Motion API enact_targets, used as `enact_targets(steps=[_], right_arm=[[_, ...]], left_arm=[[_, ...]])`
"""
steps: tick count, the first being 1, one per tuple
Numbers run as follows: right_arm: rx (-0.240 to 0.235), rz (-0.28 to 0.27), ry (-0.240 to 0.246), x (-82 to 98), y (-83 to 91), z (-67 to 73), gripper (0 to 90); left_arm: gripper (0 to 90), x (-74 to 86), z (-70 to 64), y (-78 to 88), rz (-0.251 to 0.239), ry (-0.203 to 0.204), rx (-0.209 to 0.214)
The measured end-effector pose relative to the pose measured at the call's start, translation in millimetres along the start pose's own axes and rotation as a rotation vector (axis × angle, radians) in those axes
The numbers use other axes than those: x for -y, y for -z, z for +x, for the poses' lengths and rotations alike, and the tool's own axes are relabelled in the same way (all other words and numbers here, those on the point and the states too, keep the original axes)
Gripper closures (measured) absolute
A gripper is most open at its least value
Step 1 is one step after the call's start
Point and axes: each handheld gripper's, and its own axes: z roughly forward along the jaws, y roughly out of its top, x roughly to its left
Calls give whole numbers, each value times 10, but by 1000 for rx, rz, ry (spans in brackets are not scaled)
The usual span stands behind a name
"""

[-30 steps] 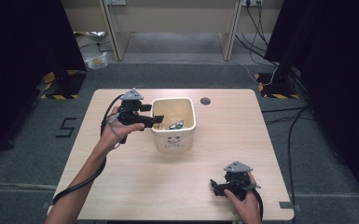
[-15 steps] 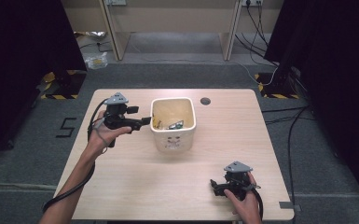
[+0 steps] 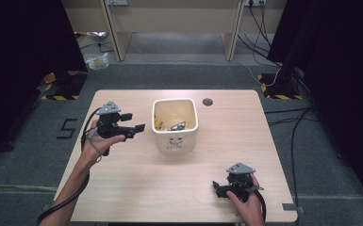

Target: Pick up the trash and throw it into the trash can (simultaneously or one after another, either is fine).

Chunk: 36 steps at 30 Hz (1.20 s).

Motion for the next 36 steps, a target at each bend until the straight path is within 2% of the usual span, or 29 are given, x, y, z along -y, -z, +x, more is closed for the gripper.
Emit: enact_targets(steps=[8, 36], right_arm=[[0, 0, 0, 0, 0, 0, 8], [1, 0, -1, 1, 0, 1, 7]], left_arm=[[239, 109, 1, 28, -13, 5, -15], [230, 514, -24, 45, -7, 8, -29]])
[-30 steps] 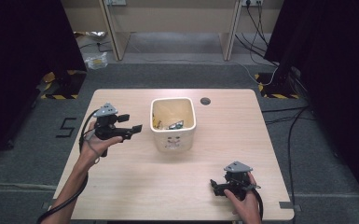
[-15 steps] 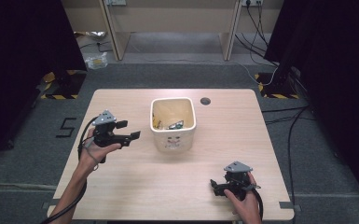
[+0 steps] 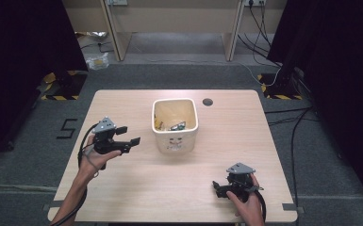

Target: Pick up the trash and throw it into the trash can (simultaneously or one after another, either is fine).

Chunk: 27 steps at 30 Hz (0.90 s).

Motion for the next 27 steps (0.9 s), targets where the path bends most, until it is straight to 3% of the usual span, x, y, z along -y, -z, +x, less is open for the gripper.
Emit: enact_targets(steps=[27], right_arm=[[0, 0, 0, 0, 0, 0, 8]], left_arm=[[184, 303, -69, -103, 50, 5, 25]])
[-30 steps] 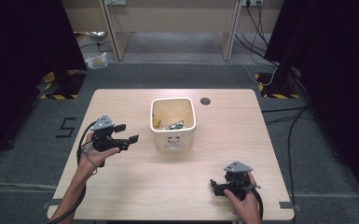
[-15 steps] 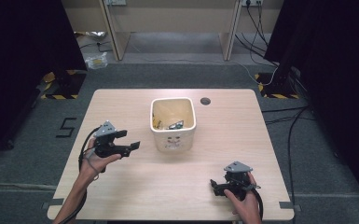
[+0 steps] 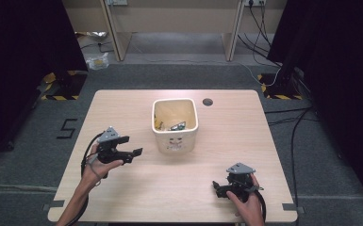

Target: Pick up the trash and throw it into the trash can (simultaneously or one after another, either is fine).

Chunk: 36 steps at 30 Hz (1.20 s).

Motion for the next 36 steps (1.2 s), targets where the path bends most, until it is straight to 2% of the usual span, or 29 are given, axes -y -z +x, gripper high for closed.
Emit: enact_targets(steps=[15, 36], right_arm=[[0, 0, 0, 0, 0, 0, 8], [0, 0, -1, 0, 0, 1, 8]], left_arm=[[184, 139, -75, -39, 30, -27, -2], [183, 403, -232, -114, 97, -57, 20]])
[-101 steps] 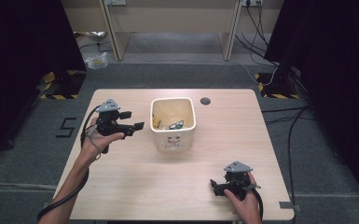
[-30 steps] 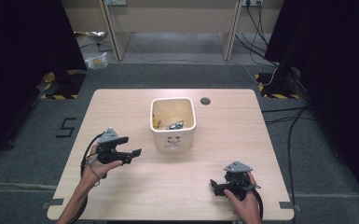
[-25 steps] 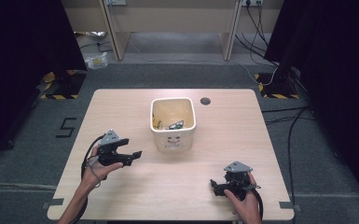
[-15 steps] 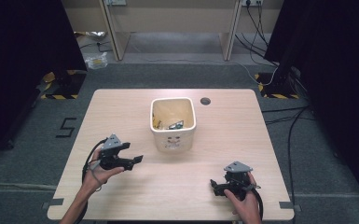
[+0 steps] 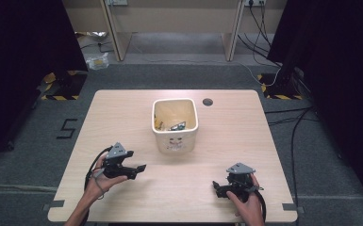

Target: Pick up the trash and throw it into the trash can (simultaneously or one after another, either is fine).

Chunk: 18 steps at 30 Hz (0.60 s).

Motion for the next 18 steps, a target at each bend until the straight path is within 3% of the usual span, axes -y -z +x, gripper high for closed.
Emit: enact_targets(steps=[18], right_arm=[[-1, 0, 1, 2, 2, 7, 8]], left_arm=[[184, 201, -72, -17, 36, -17, 3]])
